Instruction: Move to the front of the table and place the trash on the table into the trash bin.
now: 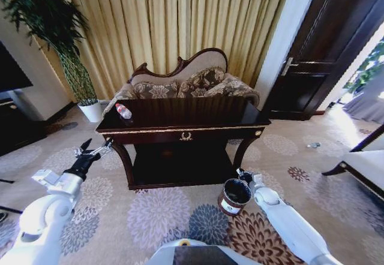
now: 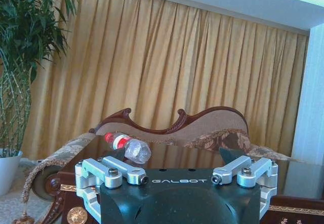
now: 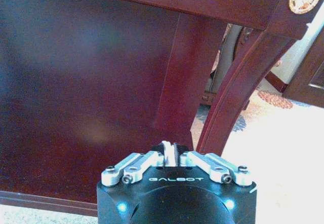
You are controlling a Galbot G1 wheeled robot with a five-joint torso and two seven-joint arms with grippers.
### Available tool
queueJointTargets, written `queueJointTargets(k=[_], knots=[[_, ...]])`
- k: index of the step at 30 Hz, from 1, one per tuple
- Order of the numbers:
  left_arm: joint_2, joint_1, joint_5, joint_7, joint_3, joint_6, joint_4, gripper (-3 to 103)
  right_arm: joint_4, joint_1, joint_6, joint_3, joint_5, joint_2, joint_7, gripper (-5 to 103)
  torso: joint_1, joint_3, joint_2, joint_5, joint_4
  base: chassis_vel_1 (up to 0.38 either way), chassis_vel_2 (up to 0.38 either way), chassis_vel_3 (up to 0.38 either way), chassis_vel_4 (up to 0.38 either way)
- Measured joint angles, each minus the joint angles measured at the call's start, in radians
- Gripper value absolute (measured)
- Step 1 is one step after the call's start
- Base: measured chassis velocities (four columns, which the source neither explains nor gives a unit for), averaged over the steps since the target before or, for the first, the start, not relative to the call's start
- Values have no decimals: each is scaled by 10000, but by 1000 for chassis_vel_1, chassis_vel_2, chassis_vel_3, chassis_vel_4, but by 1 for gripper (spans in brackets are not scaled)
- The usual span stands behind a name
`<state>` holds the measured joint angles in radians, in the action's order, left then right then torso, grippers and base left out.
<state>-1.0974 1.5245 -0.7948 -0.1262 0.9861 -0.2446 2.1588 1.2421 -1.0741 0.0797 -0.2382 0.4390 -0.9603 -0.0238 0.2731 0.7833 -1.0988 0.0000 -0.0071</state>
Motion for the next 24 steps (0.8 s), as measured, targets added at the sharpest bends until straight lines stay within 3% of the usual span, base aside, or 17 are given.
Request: queueJointTargets(k=[2,5,11,14,15,18,19,22,24], knots=[[-18,21,0,-1,-2,0,29,100,-61,12,-87,13,-56,8,0,17,0,0,0,0,0,0,0,0,0],[-38,73,0,-3,-7,0,113,100,-175,47,-238,14,-107,8,0,33,-1,0,-1,0,2,0,0,0,0],[52,101,-18,-2,67,4,142,100,-158,39,-365,-23,-135,7,1,50,0,0,0,1,0,0,0,0,0],[55,129,-49,6,110,5,233,100,269,43,-481,-144,59,62,-50,66,0,0,0,3,1,0,0,0,0],[55,129,-49,6,110,5,233,100,269,43,-481,-144,59,62,-50,66,0,0,0,3,1,0,0,0,0],[-20,200,-50,17,119,5,311,100,1310,12,-470,-230,836,255,-253,82,0,0,0,-1,3,0,0,0,0],[-20,200,-50,17,119,5,311,100,1310,12,-470,-230,836,255,-253,82,0,0,0,-1,3,0,0,0,0],[-46,229,-41,84,207,5,394,100,3078,-41,109,-487,2006,318,-1115,97,0,0,0,-2,2,0,0,0,0],[-45,245,-46,93,235,5,427,100,3346,-34,197,-529,2132,322,-1247,97,0,0,0,-2,3,0,0,0,0]])
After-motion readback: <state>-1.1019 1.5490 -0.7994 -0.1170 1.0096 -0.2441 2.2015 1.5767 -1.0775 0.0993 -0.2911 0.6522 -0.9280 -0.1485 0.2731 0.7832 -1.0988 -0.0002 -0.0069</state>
